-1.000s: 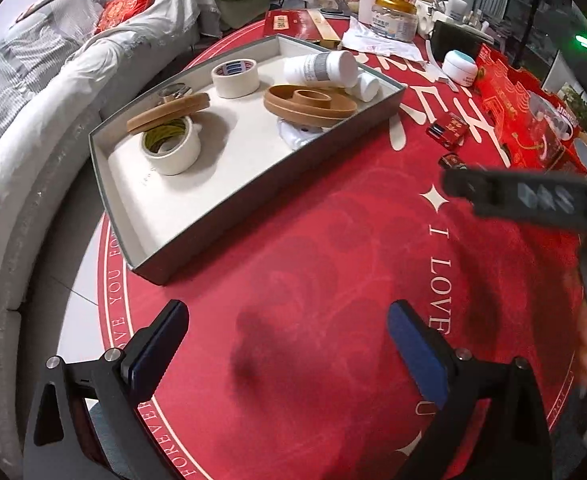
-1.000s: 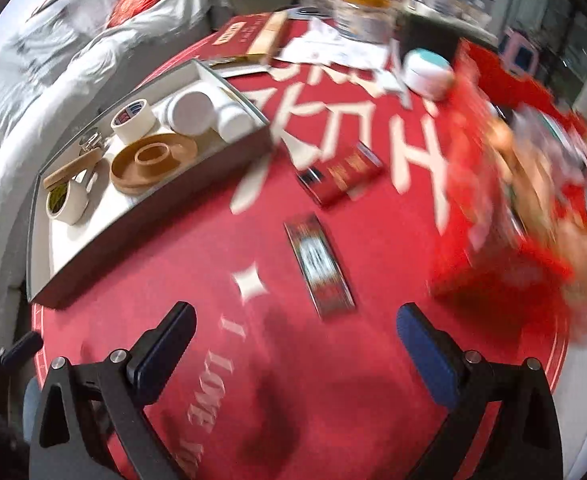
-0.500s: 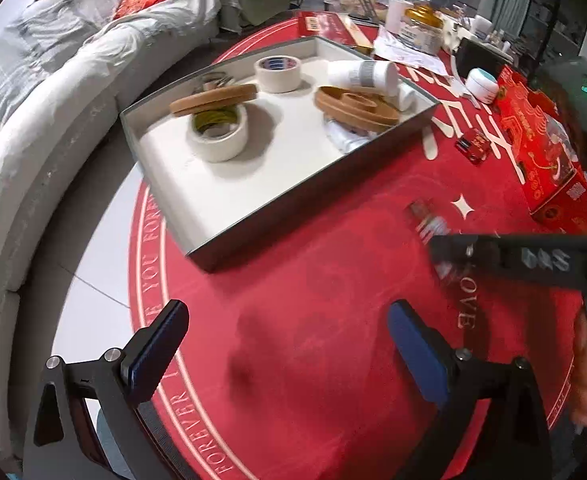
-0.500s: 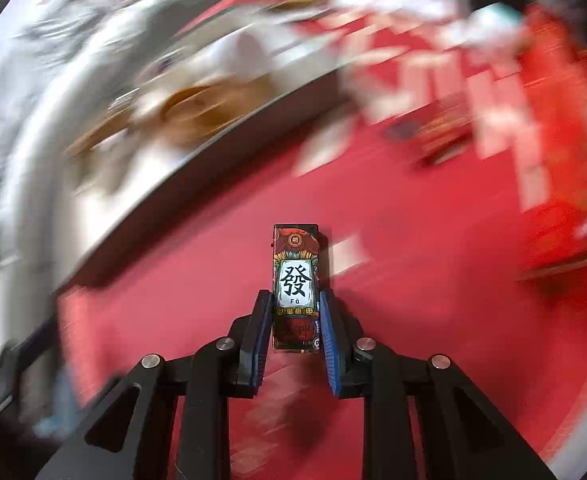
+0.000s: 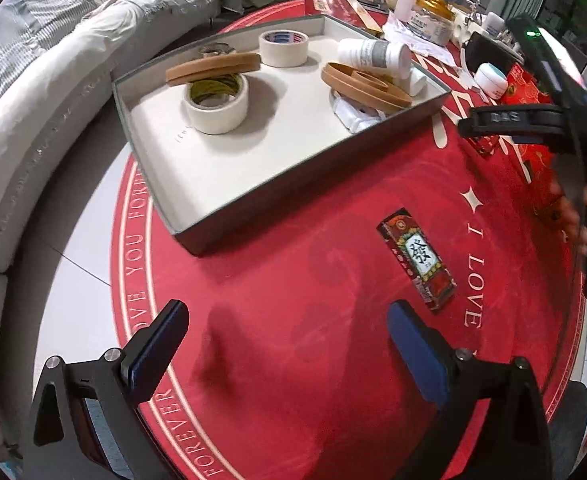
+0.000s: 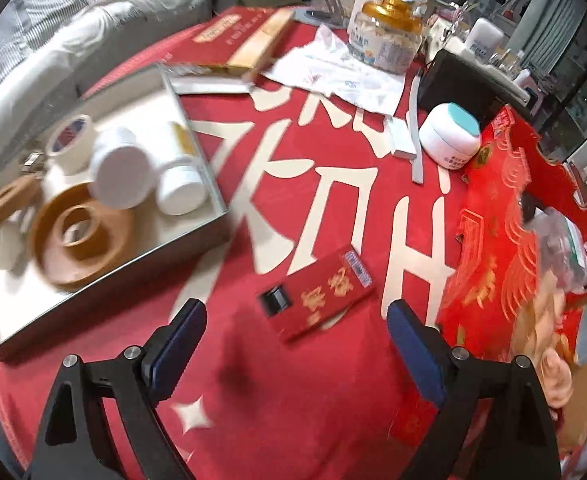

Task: Organize rigid objects

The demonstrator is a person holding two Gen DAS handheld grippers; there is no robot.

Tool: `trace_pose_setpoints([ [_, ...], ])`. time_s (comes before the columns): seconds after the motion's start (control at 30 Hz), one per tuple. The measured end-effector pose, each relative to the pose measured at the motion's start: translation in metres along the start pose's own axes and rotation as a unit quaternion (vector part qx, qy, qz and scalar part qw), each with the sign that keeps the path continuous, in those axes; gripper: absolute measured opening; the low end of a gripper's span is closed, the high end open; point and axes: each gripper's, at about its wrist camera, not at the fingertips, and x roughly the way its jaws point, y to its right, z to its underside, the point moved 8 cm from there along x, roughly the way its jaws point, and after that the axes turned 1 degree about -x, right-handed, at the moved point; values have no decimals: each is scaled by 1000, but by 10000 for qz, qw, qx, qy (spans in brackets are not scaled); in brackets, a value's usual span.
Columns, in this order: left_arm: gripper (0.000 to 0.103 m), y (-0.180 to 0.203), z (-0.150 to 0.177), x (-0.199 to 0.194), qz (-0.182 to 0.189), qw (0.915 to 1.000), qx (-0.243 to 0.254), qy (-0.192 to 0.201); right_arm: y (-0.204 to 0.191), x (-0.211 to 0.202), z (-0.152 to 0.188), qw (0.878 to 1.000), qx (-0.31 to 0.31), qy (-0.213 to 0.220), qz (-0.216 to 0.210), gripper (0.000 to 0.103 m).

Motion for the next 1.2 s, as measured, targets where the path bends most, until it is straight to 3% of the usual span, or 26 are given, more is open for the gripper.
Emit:
trace_pose_setpoints([
  [0.2,100,5,2,6,7,9999,109,-110,7,24,-13,9996,-31,-55,-271,91],
  [0.23,100,5,3,6,4,9999,97,-113,7,24,-13,9994,4,-63,-351,85],
  [0.27,100,3,3,6,-3,9999,66,-127,4,22,-12,9978,147,-94,-634,73],
  [0.3,100,2,3,5,-2,9999,52,-133,5,20,-11,9981,177,-75,-580,58],
  [0.37,100,1,2,3,-9,9999,34,-123,0,16,-9,9980,180,-81,-597,38],
  [0.4,100,1,2,1,-21,9999,38,-92,-2,14,-6,9977,210,-149,-622,37],
  [0.57,100,1,1,-9,5,10000,71,-1,-22,-4,30,9955,108,-266,-898,37],
  [0.87,100,31,-7,-19,184,9996,194,-5,-39,-57,150,9943,-13,-455,-962,38],
  [0.93,100,42,-13,-19,252,9996,157,9,-31,-67,164,9963,110,-340,-784,56],
  [0.97,100,50,-17,-17,261,9996,131,7,-27,-71,167,9971,168,-248,-702,80],
  [1.0,100,57,-20,-14,265,9996,124,-16,-22,-77,169,9977,259,-92,-623,86],
  [1.2,100,80,-30,17,176,9992,18,-349,-4,-88,174,9981,503,23,-364,86],
])
